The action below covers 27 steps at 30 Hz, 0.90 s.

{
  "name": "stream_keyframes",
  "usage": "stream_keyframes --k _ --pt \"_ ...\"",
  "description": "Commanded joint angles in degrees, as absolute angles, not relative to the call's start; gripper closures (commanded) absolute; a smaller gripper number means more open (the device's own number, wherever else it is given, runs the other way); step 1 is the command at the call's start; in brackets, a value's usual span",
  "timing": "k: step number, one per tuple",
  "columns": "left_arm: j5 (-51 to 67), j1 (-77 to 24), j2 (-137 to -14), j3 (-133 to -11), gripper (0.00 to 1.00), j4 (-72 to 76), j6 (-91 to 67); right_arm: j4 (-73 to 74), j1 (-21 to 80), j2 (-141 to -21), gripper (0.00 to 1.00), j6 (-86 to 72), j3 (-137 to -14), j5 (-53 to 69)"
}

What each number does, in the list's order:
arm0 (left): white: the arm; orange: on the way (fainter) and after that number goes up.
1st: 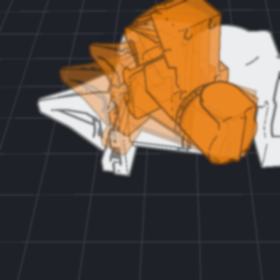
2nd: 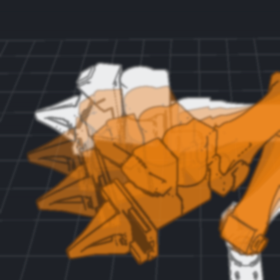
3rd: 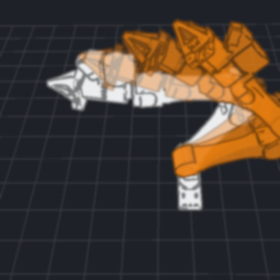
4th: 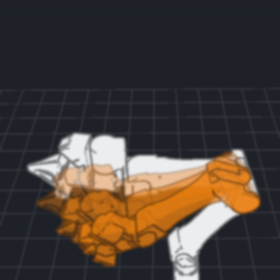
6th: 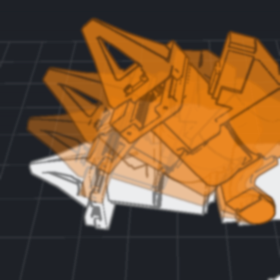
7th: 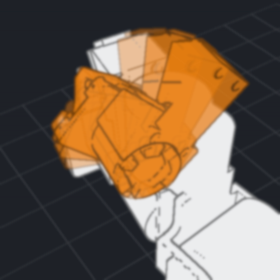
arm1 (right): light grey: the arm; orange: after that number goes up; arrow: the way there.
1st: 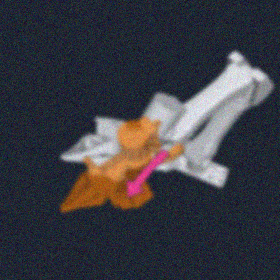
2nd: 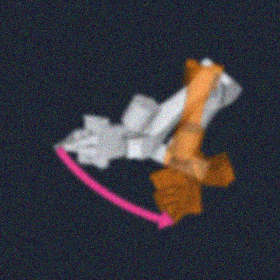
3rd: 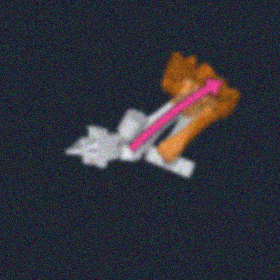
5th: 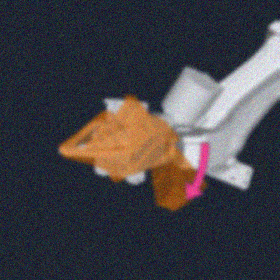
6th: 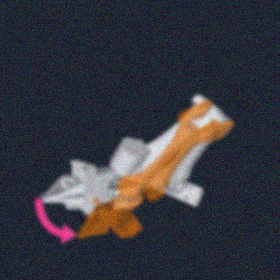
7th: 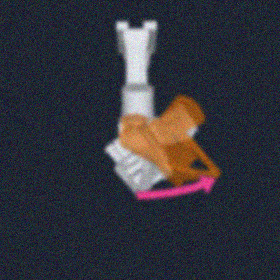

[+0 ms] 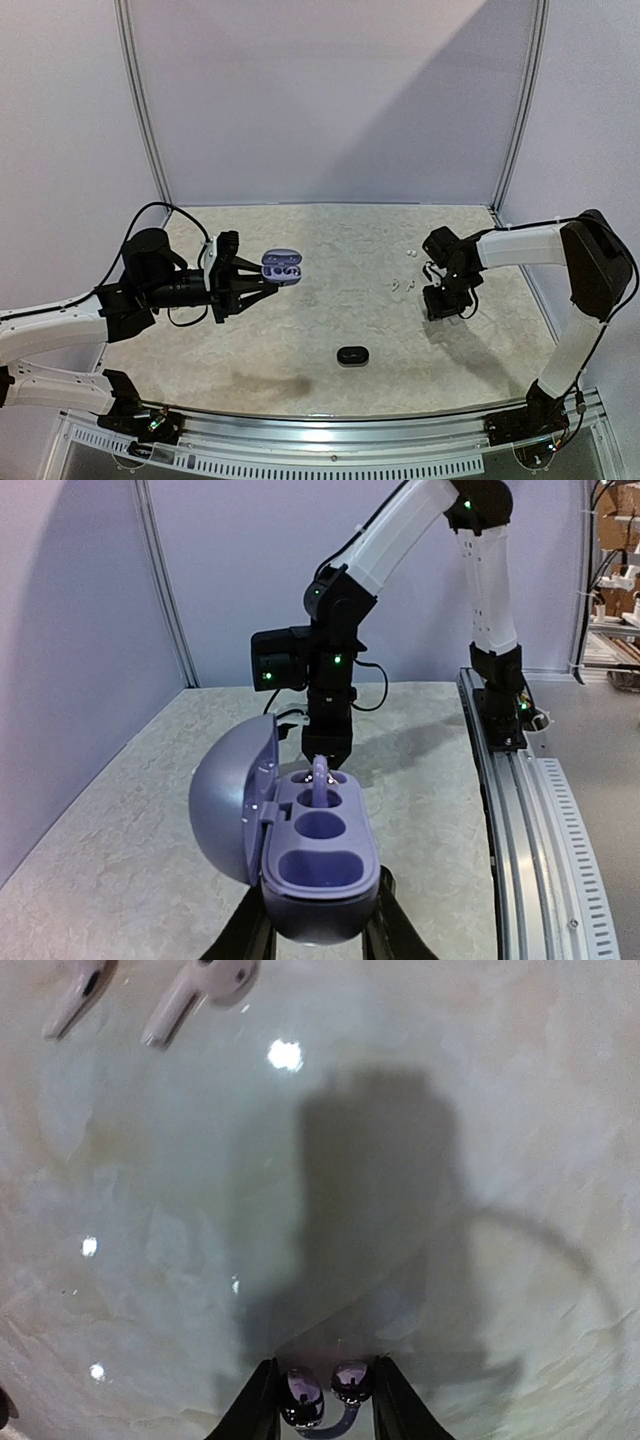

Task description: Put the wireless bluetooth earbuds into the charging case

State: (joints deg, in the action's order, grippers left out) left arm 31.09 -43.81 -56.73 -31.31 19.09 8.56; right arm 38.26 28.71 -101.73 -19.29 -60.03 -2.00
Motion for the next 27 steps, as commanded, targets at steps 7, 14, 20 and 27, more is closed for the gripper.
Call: stream_keyframes --k 7,14,20,27 --pt "31.9 -43.5 -56.5 -30.2 1.00 20.9 8.5 39.4 41.2 -99.9 0.63 -35.5 -55.9 6.0" --pt "31.9 -43.5 -55.9 -29.7 1.00 21.0 8.4 40.3 41.8 -99.0 0.58 -35.3 -56.8 5.9" --pt "31.8 -43.5 -55.2 -29.4 1.00 20.3 8.6 44.0 42.9 -98.4 0.54 -28.0 -62.1 5.6" --pt "31.6 -43.5 -54.9 -29.0 1.00 20.5 8.9 46.7 43.9 -92.4 0.58 -15.2 -63.5 4.0"
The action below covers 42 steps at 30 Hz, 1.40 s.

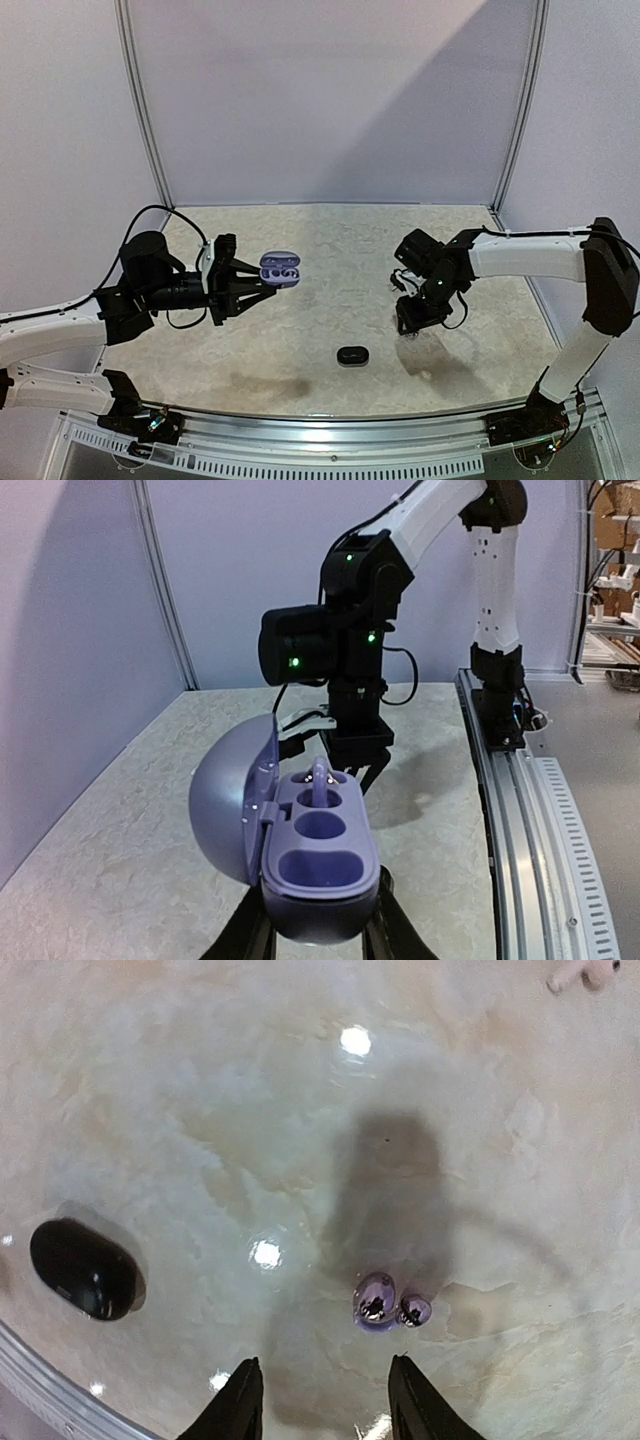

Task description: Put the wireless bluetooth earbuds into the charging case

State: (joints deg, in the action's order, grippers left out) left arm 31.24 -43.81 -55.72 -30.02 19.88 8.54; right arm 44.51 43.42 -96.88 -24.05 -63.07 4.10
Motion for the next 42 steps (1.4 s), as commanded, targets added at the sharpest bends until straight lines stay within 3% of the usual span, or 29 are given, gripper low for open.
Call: stream_keyframes --k 1,16,42 --pt "31.6 -43.5 -54.9 -28.9 1.00 20.7 8.9 46.3 43.9 -92.1 0.59 -12.5 -63.1 5.0" --pt "31.2 -43.5 -54.4 -29.0 1.00 19.6 9.7 48.0 43.9 -100.4 0.61 16.1 -64.3 5.4" --pt "31.4 -43.3 -55.7 -30.3 1.00 18.7 10.0 45.1 43.9 -105.5 0.70 21.1 -67.7 -4.0"
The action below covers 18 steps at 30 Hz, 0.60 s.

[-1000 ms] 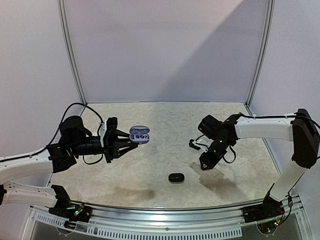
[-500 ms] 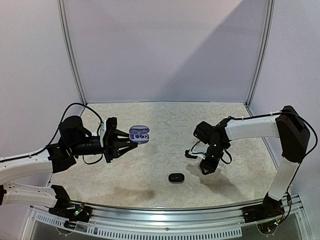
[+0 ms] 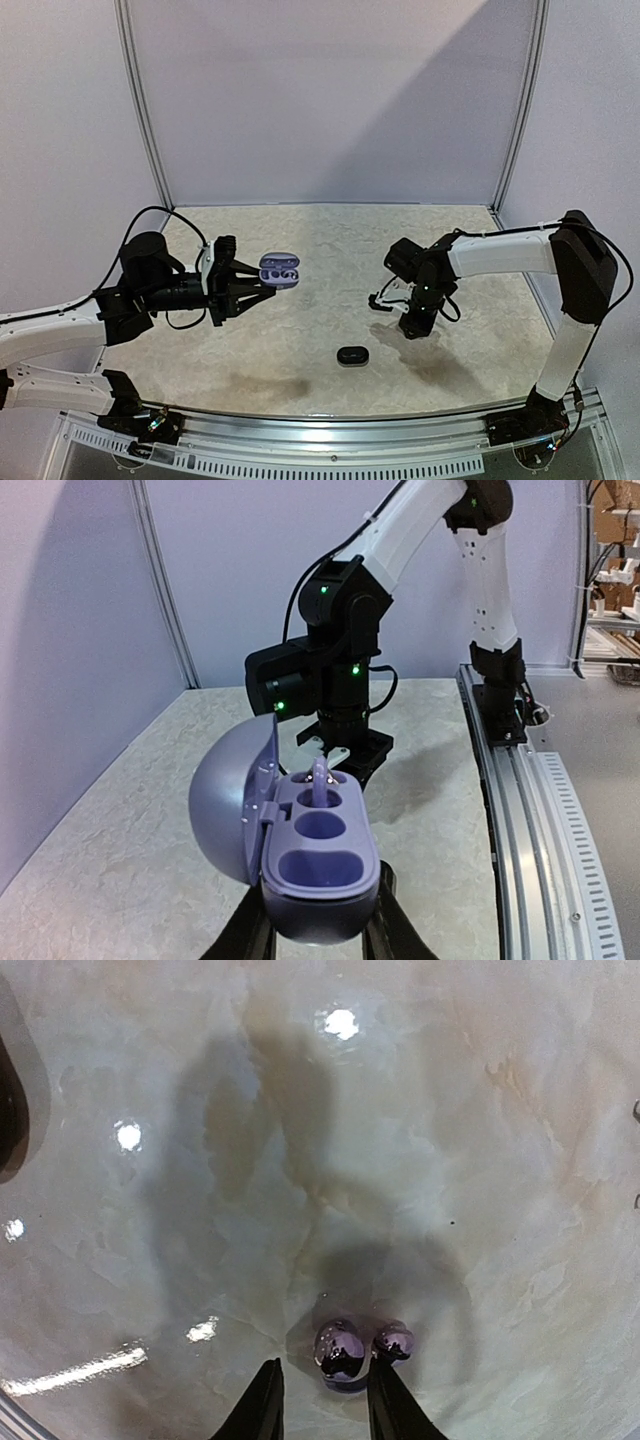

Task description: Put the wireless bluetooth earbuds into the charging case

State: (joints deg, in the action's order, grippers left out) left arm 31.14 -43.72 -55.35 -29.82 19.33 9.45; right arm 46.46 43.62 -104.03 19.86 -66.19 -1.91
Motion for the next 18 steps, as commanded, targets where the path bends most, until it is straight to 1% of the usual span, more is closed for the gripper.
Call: stream_keyframes --k 1,11,18 --pt "31.4 -43.3 -55.7 -30.3 1.00 18.7 10.1 45.0 43.9 -105.6 0.71 21.5 -67.9 -4.4" --pt "31.5 -43.2 -55.7 -30.3 1.00 18.5 10.2 44.8 43.9 -107.8 0.81 22.5 -70.8 -4.5" --pt "31.3 -43.2 -55.3 -29.8 1.00 18.3 10.3 47.9 43.9 -108.6 0.80 20.9 -72.3 -4.8"
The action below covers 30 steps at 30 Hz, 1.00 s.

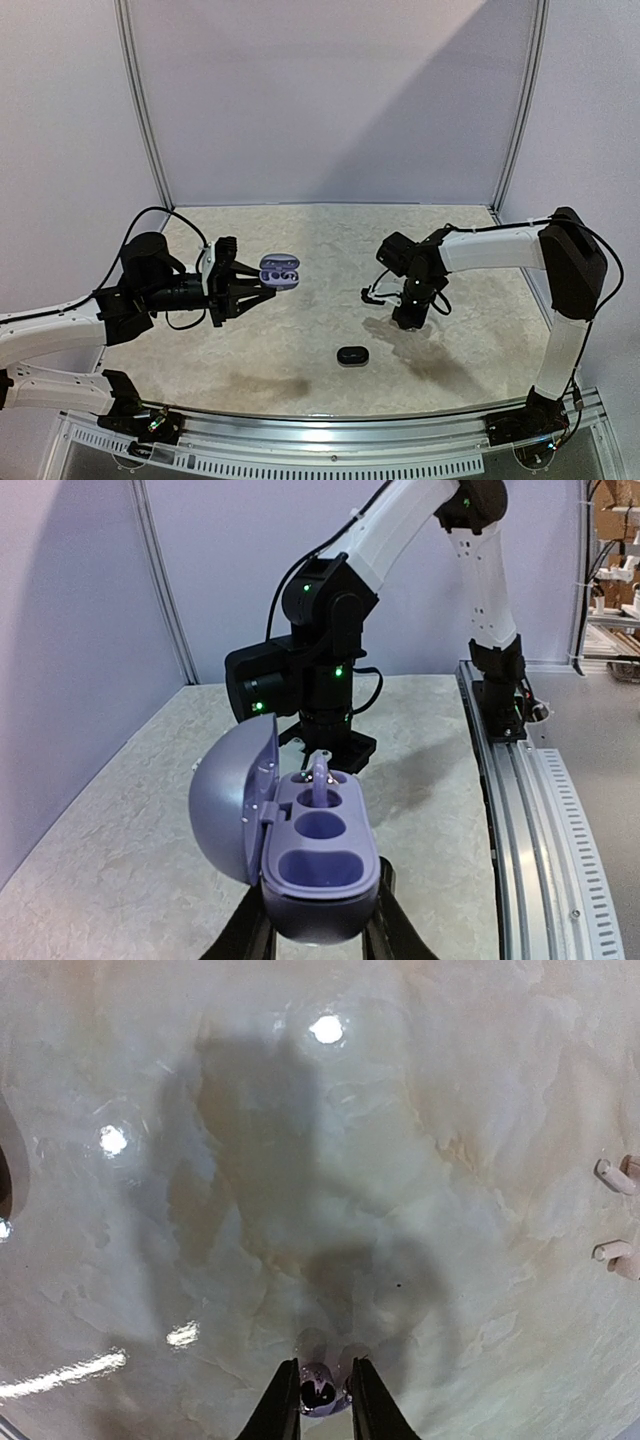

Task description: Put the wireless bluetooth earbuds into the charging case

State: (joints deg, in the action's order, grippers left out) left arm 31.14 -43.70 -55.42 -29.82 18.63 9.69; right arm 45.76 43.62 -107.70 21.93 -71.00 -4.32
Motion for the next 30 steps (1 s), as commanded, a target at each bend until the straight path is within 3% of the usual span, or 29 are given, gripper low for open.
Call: stream_keyframes --k 1,9,14,20,30 --pt "31.3 -43.2 -55.3 -29.7 1.00 18.5 10.3 48.1 43.9 -108.5 0.80 20.5 -72.4 -4.7" --pt "31.5 -43.2 -55.2 -29.6 1.00 18.5 10.3 49.3 43.9 -109.2 0.79 17.7 -74.6 -4.6" --pt "31.5 -43.2 -55.0 -29.6 1.00 18.3 10.4 45.3 43.9 -102.2 0.75 20.2 -70.7 -1.7" --pt "31.5 -43.2 -54.8 -29.3 1.00 18.7 10.7 40.3 43.8 -94.1 0.60 35.6 -59.0 1.6" --pt "31.2 -43.1 -53.9 -28.9 1.00 18.0 10.9 29.8 43.4 -92.2 0.66 50.9 -50.2 -2.0"
